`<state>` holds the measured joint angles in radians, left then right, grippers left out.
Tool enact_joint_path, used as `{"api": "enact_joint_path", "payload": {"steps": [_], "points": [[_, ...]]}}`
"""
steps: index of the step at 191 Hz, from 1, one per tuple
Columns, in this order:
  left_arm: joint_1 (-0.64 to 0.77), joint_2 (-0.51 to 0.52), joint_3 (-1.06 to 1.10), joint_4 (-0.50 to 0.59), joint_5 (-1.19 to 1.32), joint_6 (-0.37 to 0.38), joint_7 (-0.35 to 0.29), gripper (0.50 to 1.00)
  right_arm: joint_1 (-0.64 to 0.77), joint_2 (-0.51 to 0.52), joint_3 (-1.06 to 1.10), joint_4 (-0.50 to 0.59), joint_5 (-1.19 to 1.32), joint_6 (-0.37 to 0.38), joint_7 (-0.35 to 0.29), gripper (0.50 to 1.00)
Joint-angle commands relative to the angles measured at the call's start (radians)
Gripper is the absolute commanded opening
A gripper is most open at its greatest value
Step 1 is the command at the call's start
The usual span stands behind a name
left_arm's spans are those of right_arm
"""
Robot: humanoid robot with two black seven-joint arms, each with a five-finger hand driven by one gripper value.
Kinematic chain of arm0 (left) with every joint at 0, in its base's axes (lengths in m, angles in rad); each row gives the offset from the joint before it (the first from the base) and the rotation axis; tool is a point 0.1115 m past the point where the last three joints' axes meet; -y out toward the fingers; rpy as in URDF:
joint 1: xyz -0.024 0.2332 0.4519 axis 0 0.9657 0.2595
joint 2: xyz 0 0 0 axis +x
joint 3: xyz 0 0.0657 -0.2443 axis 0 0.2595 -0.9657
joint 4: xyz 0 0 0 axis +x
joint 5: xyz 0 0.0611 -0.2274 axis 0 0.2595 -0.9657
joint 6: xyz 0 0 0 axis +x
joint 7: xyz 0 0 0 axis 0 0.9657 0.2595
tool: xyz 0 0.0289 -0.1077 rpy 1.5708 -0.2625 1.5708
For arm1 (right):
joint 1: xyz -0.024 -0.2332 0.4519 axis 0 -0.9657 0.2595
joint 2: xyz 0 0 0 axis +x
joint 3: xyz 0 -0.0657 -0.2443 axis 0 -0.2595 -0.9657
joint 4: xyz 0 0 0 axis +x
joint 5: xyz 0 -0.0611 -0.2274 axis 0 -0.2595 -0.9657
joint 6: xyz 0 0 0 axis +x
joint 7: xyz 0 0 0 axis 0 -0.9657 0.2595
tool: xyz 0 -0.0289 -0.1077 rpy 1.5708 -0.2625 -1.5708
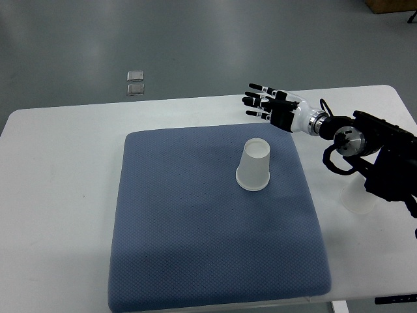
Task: Stack paper cups
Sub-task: 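Move the right hand outward toward the loose white paper cup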
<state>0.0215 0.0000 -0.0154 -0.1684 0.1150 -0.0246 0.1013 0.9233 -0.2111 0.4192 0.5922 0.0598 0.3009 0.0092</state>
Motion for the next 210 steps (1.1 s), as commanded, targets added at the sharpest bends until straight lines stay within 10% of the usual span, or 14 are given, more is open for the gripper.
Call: {"api": "enact_joint_path", "payload": {"steps": [1,152,210], "points": [[0.000,0.000,0.000,0.001,0.000,0.002,0.000,1.000,0.000,0.001,0.001,0.000,0.000,0.001,0.000,0.936],[0.000,0.000,0.003,0.010,0.000,0.002,0.001,1.000,0.026,-0.011,0.013,-0.002,0.009,0.012,0.003,0.934],[0.000,0.000,0.003,0.009,0.000,0.002,0.001,1.000,0.026,-0.060,0.019,-0.005,0.012,0.139,0.005,0.934]]}}
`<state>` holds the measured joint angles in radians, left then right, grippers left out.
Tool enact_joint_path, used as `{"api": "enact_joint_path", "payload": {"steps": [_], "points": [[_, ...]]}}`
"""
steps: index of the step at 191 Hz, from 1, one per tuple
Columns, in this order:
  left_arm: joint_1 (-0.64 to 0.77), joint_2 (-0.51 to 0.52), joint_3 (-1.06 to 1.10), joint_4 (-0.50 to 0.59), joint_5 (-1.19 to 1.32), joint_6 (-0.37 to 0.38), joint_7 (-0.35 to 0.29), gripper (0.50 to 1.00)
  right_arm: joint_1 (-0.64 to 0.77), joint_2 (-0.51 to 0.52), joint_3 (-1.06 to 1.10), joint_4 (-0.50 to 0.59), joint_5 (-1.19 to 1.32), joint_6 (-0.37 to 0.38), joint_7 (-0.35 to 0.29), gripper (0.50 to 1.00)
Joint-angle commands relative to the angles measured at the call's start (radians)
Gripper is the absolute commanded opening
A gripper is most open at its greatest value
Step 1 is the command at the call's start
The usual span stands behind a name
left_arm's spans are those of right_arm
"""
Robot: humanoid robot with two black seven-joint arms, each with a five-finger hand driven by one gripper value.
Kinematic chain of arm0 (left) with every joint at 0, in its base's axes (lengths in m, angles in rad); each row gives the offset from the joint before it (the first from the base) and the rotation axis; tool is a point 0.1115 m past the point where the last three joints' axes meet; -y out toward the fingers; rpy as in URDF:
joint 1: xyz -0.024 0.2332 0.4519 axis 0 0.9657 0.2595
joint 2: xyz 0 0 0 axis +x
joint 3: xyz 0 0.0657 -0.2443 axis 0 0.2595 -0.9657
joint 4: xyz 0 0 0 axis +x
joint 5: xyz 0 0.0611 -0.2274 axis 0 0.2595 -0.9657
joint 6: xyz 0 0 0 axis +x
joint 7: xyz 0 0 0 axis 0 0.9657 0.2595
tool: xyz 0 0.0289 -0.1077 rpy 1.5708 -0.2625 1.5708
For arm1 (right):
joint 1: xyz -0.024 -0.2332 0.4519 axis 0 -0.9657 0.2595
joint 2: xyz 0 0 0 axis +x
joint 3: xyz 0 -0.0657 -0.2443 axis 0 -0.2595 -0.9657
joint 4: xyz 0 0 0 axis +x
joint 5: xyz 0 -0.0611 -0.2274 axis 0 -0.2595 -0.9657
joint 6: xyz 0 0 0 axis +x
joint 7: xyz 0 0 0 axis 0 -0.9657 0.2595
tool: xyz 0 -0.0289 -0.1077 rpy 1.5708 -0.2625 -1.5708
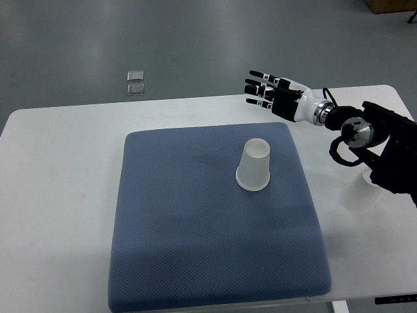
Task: Stack paper cups
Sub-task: 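Move the right hand outward toward the loose white paper cup, then rotate the right hand and lower it beside the loose paper cup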
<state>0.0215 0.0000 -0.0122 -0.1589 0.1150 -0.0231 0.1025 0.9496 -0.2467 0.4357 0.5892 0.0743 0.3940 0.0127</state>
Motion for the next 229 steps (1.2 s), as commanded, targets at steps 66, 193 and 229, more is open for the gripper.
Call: {"api": "enact_joint_path", "payload": {"steps": [66,193,229], "points": [[0.000,0.000,0.000,0.001,0.000,0.000,0.000,1.000,0.041,-0.112,0.006,-0.009,-0.267,0.118,0.030,0.934],[0.000,0.000,0.000,0.001,0.000,0.000,0.000,1.000,0.087,-0.413,-0.032,0.158,-1.079,0.200,0.193,0.932],[0.000,0.000,0.000,-0.001,0.000,0.000,0.000,1.000,0.080,-0.572,-0.158,0.331,-1.156,0.190,0.248,0.932]]}}
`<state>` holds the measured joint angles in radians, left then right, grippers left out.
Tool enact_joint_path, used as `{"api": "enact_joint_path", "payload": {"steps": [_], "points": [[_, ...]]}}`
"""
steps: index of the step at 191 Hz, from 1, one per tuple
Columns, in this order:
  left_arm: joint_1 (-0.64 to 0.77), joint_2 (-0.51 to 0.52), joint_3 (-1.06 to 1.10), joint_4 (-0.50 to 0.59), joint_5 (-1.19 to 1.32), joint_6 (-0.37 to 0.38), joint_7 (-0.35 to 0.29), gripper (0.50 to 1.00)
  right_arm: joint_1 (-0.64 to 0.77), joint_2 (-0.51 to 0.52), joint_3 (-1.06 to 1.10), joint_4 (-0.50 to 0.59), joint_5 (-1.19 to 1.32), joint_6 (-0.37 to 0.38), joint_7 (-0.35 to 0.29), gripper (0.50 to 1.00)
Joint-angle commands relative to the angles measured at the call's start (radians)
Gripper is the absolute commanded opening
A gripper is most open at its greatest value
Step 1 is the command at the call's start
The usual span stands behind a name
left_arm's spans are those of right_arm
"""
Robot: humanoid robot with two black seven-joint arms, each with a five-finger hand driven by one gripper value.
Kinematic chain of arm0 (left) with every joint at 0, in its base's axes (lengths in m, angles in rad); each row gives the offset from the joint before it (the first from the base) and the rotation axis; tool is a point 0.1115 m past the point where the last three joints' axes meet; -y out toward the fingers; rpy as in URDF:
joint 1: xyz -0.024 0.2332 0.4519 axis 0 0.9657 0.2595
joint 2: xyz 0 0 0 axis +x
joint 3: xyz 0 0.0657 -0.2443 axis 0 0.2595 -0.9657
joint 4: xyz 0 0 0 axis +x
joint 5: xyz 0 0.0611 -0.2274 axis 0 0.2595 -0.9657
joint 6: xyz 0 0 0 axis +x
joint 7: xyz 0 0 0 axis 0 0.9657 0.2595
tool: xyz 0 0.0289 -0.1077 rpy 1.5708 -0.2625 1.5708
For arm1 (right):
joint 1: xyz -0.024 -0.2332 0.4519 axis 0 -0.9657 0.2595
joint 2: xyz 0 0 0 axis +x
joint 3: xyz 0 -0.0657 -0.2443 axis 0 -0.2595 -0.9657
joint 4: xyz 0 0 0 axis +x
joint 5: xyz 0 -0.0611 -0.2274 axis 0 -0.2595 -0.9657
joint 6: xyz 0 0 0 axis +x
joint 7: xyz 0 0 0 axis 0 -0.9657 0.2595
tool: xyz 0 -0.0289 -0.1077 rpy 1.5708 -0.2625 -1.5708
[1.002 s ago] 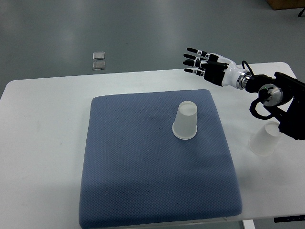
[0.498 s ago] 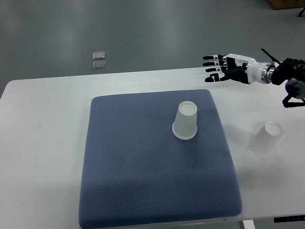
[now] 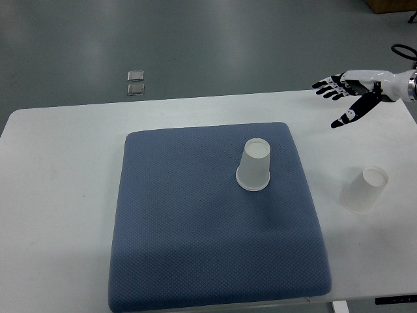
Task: Stack paper cups
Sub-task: 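Rotate the right hand and lower it beside the loose paper cup, then close the right hand's fingers around the loose white paper cup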
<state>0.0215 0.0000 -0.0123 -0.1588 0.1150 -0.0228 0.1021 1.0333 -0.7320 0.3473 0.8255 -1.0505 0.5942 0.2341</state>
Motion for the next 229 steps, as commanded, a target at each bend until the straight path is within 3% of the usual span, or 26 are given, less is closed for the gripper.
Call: {"api": "enact_joint_path", "payload": {"steps": [1,84,102,113,133,145,229], "points": [[0.000,0.000,0.000,-0.001,0.000,0.000,0.001,1.000,-0.004,-0.087,-0.070,0.095,-0.031,-0.010,0.027,0.932],[0.000,0.000,0.000,-0.001,0.000,0.000,-0.001,1.000,-0.055,-0.308,-0.171,0.340,-0.074,-0.129,0.119,0.932],[0.000,0.000,0.000,0.001,0.000,0.000,0.001,1.000,-0.085,-0.326,-0.208,0.386,-0.103,-0.205,0.134,0.932],[0.000,0.000,0.000,-0.001,0.000,0.000,0.001,1.000,-0.099,-0.325,-0.257,0.400,-0.141,-0.293,0.146,0.932],[0.000,0.000,0.000,0.001,0.000,0.000,0.001,1.000,-0.118,-0.319,-0.332,0.416,-0.177,-0.413,0.166,0.932],[0.000,0.000,0.000,-0.001,0.000,0.000,0.001,1.000,-0.118,-0.316,-0.358,0.416,-0.177,-0.441,0.169,0.932],[0.000,0.000,0.000,0.001,0.000,0.000,0.001,1.000,-0.134,-0.250,-0.378,0.333,-0.175,-0.501,0.157,0.930]]}}
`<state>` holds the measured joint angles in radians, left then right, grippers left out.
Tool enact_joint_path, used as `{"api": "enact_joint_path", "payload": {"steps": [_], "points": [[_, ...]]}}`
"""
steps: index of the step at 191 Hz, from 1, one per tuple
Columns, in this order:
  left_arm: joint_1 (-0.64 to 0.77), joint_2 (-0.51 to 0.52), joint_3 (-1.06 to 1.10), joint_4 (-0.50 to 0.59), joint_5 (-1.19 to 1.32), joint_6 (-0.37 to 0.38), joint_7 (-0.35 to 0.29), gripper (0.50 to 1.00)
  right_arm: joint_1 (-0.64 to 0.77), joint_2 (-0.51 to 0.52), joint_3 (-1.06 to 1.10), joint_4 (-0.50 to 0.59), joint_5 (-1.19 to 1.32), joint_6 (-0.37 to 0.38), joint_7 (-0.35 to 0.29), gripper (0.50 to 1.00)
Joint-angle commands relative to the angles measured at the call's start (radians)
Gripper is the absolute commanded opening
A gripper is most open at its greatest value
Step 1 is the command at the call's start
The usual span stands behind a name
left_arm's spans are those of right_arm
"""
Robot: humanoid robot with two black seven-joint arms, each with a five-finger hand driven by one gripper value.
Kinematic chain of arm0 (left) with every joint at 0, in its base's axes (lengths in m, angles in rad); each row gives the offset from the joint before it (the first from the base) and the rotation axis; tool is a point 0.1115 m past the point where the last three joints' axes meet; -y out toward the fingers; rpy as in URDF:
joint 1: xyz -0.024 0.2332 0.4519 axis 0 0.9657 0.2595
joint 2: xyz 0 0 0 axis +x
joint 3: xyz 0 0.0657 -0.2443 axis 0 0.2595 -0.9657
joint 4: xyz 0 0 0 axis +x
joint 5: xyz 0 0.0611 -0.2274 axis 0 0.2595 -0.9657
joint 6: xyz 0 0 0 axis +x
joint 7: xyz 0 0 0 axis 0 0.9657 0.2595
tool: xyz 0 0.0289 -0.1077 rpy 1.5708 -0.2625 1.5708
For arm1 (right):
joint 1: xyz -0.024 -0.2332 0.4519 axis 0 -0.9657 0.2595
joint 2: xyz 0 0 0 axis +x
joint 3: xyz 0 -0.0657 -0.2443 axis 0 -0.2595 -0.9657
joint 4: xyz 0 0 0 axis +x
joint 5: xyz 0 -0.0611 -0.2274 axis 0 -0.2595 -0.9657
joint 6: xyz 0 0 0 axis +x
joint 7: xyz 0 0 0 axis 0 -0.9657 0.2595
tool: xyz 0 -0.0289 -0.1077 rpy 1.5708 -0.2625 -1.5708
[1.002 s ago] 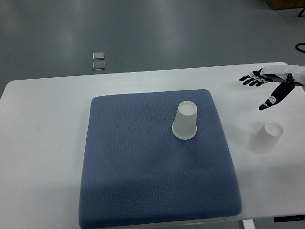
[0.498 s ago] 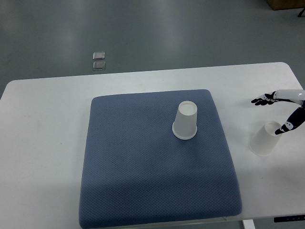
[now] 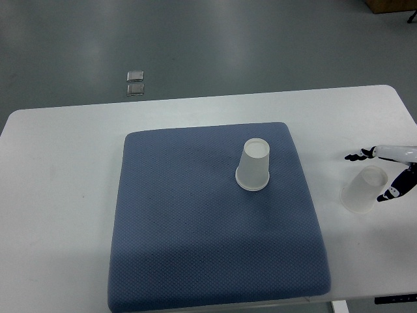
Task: Stack paper cups
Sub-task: 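Close the right hand's fingers around the loose white paper cup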
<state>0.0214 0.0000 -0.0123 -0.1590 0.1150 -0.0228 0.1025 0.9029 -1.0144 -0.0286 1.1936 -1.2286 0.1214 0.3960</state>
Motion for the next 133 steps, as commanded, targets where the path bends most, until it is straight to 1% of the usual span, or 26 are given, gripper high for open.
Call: {"api": "enact_joint_path", "payload": {"steps": [1,18,42,55,60,70,83,111,133], "points": [[0.000,0.000,0.000,0.001,0.000,0.000,-0.001,1.000,-0.005,0.037,-0.002,-0.038,0.003,-0.031,-0.005,0.930],[0.000,0.000,0.000,0.001,0.000,0.000,-0.001,1.000,-0.015,0.056,-0.004,-0.043,0.003,-0.052,-0.006,0.928],[0.000,0.000,0.000,-0.001,0.000,0.000,-0.001,1.000,-0.013,0.057,-0.022,-0.045,0.001,-0.054,-0.019,0.919],[0.000,0.000,0.000,0.001,0.000,0.000,-0.001,1.000,-0.013,0.057,-0.037,-0.045,0.001,-0.055,-0.019,0.891],[0.000,0.000,0.000,-0.001,0.000,0.000,0.000,1.000,-0.013,0.057,-0.045,-0.045,0.000,-0.055,-0.019,0.870],[0.000,0.000,0.000,0.001,0.000,0.000,-0.001,1.000,-0.012,0.057,-0.051,-0.045,0.000,-0.057,-0.019,0.854],[0.000,0.000,0.000,0.001,0.000,0.000,-0.001,1.000,-0.013,0.057,-0.053,-0.045,-0.002,-0.060,-0.019,0.840],[0.000,0.000,0.000,0.001,0.000,0.000,0.000,1.000,-0.013,0.056,-0.054,-0.045,-0.002,-0.060,-0.019,0.827],[0.000,0.000,0.000,-0.001,0.000,0.000,0.000,1.000,-0.010,0.056,-0.066,-0.051,-0.011,-0.068,-0.019,0.764]]}}
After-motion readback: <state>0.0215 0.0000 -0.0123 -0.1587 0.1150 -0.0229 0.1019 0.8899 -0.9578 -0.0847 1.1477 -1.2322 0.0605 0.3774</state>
